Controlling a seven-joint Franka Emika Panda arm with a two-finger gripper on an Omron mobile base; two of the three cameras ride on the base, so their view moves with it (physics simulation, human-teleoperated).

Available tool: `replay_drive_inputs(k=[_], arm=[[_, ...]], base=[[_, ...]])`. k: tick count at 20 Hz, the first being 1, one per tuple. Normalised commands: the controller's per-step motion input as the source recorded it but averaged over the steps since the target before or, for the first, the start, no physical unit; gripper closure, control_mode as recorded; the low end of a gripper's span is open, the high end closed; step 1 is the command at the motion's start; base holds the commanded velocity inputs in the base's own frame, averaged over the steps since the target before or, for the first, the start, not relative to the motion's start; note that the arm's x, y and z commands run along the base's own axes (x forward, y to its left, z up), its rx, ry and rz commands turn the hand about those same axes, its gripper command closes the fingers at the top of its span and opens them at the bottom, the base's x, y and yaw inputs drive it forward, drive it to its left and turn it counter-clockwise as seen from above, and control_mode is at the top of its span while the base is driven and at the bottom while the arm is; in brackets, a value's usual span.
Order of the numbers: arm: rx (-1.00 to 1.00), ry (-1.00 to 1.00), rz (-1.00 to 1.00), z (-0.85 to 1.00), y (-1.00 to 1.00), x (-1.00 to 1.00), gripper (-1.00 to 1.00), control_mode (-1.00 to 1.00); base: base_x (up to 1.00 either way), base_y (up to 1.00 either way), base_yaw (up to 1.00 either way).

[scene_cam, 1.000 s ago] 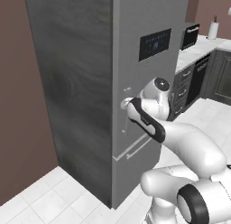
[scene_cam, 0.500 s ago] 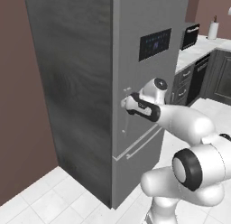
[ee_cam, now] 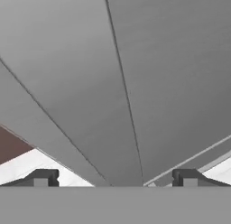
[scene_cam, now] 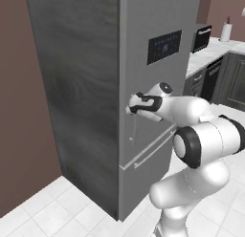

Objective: Open the fridge, remove the pear, corn, and steak, and place them on any counter.

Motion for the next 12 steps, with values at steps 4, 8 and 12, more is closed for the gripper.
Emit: replay_drive_inputs(k=[4,8,12], arm=[[0.02,0.02,0.1,-0.29,0.04,0.51,-1.0,-1.0],[0.0,0.0,0.11,-0.38,0.25,0.25,-1.0,-1.0],[0.0,0.0,0.09,-0.32,0.36,0.28,-1.0,-1.0]], base=[[0.0,0.0,0.0],[0.0,0.0,0.0],[0.0,0.0,0.0]])
